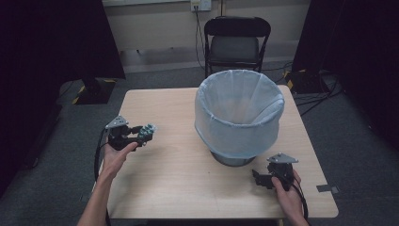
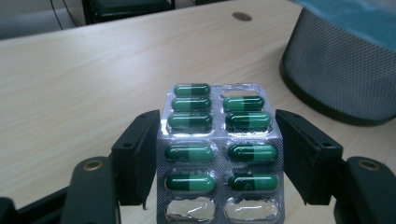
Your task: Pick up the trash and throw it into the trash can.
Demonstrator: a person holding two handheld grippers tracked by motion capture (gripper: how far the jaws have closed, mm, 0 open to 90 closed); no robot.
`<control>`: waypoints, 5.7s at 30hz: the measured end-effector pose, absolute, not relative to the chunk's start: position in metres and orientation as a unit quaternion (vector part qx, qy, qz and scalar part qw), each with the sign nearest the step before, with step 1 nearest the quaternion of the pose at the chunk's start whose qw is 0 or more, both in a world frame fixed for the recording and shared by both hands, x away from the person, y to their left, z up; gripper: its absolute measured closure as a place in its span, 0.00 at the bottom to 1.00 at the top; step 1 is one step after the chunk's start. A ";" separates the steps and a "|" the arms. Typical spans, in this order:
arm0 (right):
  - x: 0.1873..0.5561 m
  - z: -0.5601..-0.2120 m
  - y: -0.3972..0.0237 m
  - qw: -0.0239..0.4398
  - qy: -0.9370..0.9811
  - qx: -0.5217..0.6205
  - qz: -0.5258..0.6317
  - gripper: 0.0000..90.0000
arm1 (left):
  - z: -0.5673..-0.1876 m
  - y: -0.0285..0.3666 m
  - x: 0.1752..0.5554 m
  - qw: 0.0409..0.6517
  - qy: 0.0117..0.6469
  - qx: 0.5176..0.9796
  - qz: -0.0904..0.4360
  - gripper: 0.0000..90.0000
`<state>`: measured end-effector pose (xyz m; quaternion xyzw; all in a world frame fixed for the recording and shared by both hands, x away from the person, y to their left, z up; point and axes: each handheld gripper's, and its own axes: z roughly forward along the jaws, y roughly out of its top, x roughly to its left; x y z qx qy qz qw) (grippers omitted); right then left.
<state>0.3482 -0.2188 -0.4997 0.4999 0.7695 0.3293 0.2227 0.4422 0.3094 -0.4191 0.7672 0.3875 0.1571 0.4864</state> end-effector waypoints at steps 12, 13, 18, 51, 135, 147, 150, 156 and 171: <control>0.348 -0.500 -0.219 0.223 0.770 0.499 0.330 0.10 | -0.377 0.294 0.434 0.531 0.346 0.756 0.164 0.38; 0.348 -0.500 -0.219 0.223 0.769 0.500 0.329 0.10 | -0.374 0.293 0.434 0.532 0.343 0.756 0.166 0.38; 0.348 -0.500 -0.219 0.223 0.770 0.500 0.329 0.10 | -0.361 0.288 0.431 0.546 0.327 0.753 0.168 0.38; 0.348 -0.500 -0.219 0.223 0.770 0.499 0.330 0.10 | -0.272 0.218 0.430 0.614 0.227 0.736 0.173 0.38; 0.348 -0.500 -0.219 0.223 0.770 0.499 0.329 0.10 | -0.249 0.155 0.450 0.591 0.208 0.763 0.158 0.17; 0.348 -0.500 -0.219 0.223 0.770 0.500 0.330 0.10 | -0.261 0.195 0.435 0.582 0.215 0.766 0.166 0.17; 0.348 -0.500 -0.219 0.223 0.770 0.499 0.330 0.10 | -0.267 0.205 0.432 0.571 0.235 0.769 0.165 0.18; 0.348 -0.500 -0.219 0.223 0.770 0.500 0.330 0.10 | -0.283 0.223 0.422 0.572 0.237 0.767 0.165 0.18; 0.348 -0.500 -0.219 0.223 0.769 0.500 0.329 0.10 | -0.329 0.247 0.407 0.525 0.265 0.786 0.191 0.18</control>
